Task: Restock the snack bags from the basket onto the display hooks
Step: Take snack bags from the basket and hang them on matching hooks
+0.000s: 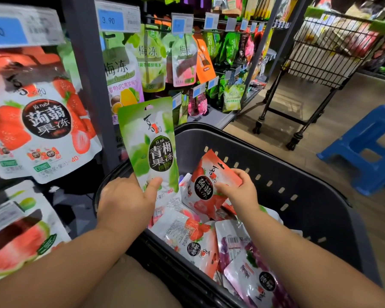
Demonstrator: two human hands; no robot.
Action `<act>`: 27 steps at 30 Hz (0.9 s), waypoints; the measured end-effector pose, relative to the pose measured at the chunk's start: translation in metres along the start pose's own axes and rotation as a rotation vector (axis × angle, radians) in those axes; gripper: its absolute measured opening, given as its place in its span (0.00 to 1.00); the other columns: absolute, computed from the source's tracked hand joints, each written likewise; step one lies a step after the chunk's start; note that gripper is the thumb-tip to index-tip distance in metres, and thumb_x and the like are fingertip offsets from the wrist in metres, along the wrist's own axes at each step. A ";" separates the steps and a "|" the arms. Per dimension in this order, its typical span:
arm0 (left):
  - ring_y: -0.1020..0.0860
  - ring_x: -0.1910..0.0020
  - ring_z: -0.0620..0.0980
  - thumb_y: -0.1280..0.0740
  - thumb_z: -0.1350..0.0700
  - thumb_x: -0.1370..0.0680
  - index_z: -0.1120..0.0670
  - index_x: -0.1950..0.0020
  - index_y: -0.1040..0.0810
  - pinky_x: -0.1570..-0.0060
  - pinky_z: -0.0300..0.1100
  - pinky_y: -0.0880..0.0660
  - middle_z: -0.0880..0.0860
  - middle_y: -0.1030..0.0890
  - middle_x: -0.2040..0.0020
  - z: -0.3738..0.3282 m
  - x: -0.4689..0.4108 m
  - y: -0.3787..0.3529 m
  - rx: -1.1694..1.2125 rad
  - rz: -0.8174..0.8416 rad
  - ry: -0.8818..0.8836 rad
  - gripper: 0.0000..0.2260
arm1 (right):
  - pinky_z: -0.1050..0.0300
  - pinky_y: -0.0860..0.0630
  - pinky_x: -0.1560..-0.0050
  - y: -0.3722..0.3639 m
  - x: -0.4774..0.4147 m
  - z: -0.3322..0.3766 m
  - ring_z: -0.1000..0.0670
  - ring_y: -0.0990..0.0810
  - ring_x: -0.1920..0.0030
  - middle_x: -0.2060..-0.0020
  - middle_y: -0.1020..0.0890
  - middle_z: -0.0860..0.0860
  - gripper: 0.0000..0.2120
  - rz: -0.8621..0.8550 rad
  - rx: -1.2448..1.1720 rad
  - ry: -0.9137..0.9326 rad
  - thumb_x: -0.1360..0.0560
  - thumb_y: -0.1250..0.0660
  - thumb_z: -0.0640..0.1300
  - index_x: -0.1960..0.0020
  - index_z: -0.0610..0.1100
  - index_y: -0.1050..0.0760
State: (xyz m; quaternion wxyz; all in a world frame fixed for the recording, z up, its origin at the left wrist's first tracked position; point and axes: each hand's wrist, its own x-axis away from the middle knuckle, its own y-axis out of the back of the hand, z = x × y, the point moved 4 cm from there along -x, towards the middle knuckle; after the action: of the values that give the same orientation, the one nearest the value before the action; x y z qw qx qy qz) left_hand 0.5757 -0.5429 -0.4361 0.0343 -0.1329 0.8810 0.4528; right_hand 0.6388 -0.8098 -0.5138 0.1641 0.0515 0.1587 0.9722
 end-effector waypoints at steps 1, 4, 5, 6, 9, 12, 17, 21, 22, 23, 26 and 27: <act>0.25 0.48 0.61 0.40 0.44 0.19 0.57 0.54 0.22 0.46 0.48 0.33 0.56 0.24 0.62 0.001 0.000 0.000 -0.001 0.010 0.005 0.18 | 0.47 0.19 0.46 -0.002 0.001 -0.003 0.48 0.18 0.49 0.51 0.18 0.51 0.20 -0.007 -0.009 0.004 0.34 0.20 0.41 0.48 0.54 0.25; 0.25 0.47 0.60 0.41 0.43 0.19 0.55 0.54 0.24 0.45 0.47 0.34 0.50 0.32 0.64 0.001 0.000 0.002 -0.015 0.025 0.006 0.17 | 0.46 0.19 0.45 -0.012 0.004 -0.015 0.48 0.17 0.50 0.53 0.16 0.50 0.19 -0.016 0.000 -0.084 0.33 0.20 0.42 0.45 0.45 0.22; 0.25 0.47 0.60 0.41 0.43 0.19 0.56 0.53 0.23 0.45 0.47 0.34 0.51 0.30 0.63 0.001 0.000 0.002 -0.014 0.024 0.006 0.17 | 0.44 0.19 0.46 -0.017 0.004 -0.023 0.47 0.16 0.52 0.55 0.15 0.49 0.17 -0.011 -0.008 -0.126 0.32 0.20 0.43 0.46 0.44 0.20; 0.25 0.46 0.60 0.42 0.43 0.19 0.56 0.53 0.23 0.45 0.47 0.34 0.54 0.27 0.62 0.001 0.000 0.002 -0.014 0.020 0.008 0.18 | 0.43 0.18 0.47 -0.021 0.005 -0.027 0.46 0.15 0.53 0.56 0.14 0.49 0.15 0.000 -0.004 -0.171 0.33 0.20 0.44 0.49 0.45 0.19; 0.25 0.46 0.60 0.42 0.43 0.19 0.53 0.55 0.27 0.45 0.47 0.35 0.59 0.21 0.56 0.001 0.000 0.002 -0.037 0.020 0.003 0.16 | 0.41 0.17 0.51 -0.030 0.005 -0.040 0.45 0.14 0.56 0.60 0.14 0.48 0.13 0.062 0.069 -0.235 0.36 0.20 0.47 0.56 0.46 0.18; 0.25 0.46 0.60 0.43 0.42 0.18 0.54 0.53 0.25 0.45 0.47 0.35 0.54 0.25 0.62 0.002 -0.002 0.000 -0.077 0.039 -0.009 0.17 | 0.40 0.17 0.53 -0.033 0.005 -0.045 0.42 0.15 0.57 0.61 0.14 0.45 0.12 0.099 0.117 -0.248 0.38 0.22 0.50 0.59 0.45 0.19; 0.24 0.45 0.58 0.45 0.41 0.18 0.55 0.45 0.21 0.46 0.46 0.33 0.57 0.19 0.52 0.006 -0.004 -0.002 -0.101 0.056 -0.006 0.21 | 0.37 0.19 0.51 -0.031 -0.004 -0.046 0.42 0.14 0.57 0.61 0.14 0.46 0.12 0.111 0.067 -0.173 0.37 0.25 0.54 0.59 0.48 0.19; 0.23 0.45 0.57 0.43 0.40 0.20 0.54 0.41 0.19 0.46 0.46 0.29 0.56 0.18 0.49 0.012 -0.006 -0.004 -0.014 0.105 0.027 0.22 | 0.48 0.19 0.51 -0.022 0.006 -0.001 0.42 0.16 0.58 0.59 0.15 0.43 0.04 0.073 -0.025 -0.063 0.23 0.30 0.43 0.56 0.45 0.22; 0.23 0.45 0.57 0.42 0.40 0.20 0.54 0.41 0.19 0.47 0.45 0.29 0.55 0.18 0.49 0.013 -0.006 -0.003 0.046 0.116 0.056 0.22 | 0.49 0.21 0.54 -0.020 0.007 0.008 0.42 0.17 0.60 0.60 0.16 0.42 0.03 0.071 -0.095 -0.044 0.22 0.32 0.42 0.54 0.44 0.22; 0.22 0.45 0.57 0.40 0.40 0.20 0.53 0.41 0.19 0.49 0.44 0.29 0.54 0.18 0.49 0.015 -0.006 -0.001 0.120 0.124 0.092 0.20 | 0.49 0.21 0.56 -0.017 0.008 0.017 0.43 0.18 0.62 0.61 0.17 0.42 0.03 0.067 -0.162 -0.030 0.21 0.33 0.42 0.54 0.43 0.23; 0.23 0.40 0.57 0.37 0.43 0.20 0.50 0.37 0.20 0.49 0.41 0.31 0.53 0.18 0.43 0.016 -0.005 0.009 0.274 0.124 0.137 0.17 | 0.49 0.22 0.56 -0.008 0.010 0.045 0.44 0.19 0.63 0.63 0.18 0.44 0.03 0.052 -0.323 0.031 0.20 0.34 0.41 0.52 0.44 0.22; 0.23 0.39 0.57 0.37 0.44 0.20 0.50 0.36 0.21 0.50 0.40 0.32 0.53 0.18 0.41 0.017 -0.005 0.013 0.292 0.124 0.135 0.17 | 0.48 0.22 0.53 -0.007 0.012 0.054 0.43 0.18 0.59 0.60 0.16 0.44 0.03 0.064 -0.365 0.036 0.20 0.34 0.41 0.50 0.44 0.22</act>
State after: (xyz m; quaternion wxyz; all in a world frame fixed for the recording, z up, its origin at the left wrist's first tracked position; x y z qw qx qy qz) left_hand 0.5763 -0.5213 -0.4352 -0.0341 -0.1018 0.9443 0.3112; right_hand 0.6380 -0.7840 -0.4639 0.1370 0.0085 -0.0189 0.9904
